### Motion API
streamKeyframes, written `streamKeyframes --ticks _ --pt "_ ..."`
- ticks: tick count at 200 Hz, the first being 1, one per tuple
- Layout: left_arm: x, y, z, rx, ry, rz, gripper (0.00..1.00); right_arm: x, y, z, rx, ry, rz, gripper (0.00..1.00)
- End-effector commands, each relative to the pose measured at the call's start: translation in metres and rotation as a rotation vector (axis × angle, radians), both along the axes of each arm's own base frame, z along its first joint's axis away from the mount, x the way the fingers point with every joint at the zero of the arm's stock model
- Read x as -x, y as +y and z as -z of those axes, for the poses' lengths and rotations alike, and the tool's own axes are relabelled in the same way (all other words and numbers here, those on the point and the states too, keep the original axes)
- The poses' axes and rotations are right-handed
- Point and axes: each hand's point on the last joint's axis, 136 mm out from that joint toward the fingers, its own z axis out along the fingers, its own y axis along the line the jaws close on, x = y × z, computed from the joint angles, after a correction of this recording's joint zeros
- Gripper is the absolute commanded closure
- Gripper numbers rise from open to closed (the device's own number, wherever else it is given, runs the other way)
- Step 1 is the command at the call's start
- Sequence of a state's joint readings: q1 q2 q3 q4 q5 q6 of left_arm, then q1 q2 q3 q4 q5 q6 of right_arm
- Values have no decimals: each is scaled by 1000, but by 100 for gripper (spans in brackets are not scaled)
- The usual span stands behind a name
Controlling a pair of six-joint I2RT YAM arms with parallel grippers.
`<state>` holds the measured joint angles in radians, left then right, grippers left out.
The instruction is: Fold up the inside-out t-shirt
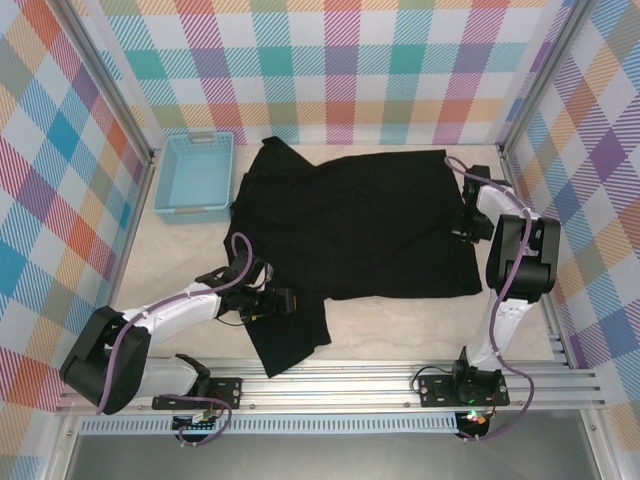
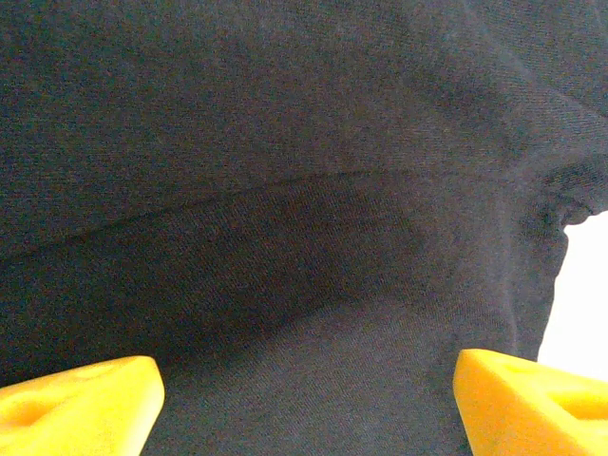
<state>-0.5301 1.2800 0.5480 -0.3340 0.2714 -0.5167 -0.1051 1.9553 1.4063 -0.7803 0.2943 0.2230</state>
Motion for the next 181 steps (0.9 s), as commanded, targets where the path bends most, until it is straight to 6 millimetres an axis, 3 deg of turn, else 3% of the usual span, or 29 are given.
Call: streamKeyframes --ticks 1,36,72,96,134,181 --pt "25 27 29 -136 82 -21 17 23 10 -4 -48 36 13 86" --pt "23 28 26 -132 71 -24 17 79 19 -6 -72 78 66 69" --pt "21 26 20 -116 42 -24 17 106 13 -15 -31 127 98 63" --pt "20 23 19 -100 37 -17 17 116 11 -13 -16 152 104 62" --pt "19 21 19 -83 26 -11 17 118 12 6 -32 193 105 64" --pt "18 20 19 -83 24 -7 17 119 14 15 -48 214 98 84"
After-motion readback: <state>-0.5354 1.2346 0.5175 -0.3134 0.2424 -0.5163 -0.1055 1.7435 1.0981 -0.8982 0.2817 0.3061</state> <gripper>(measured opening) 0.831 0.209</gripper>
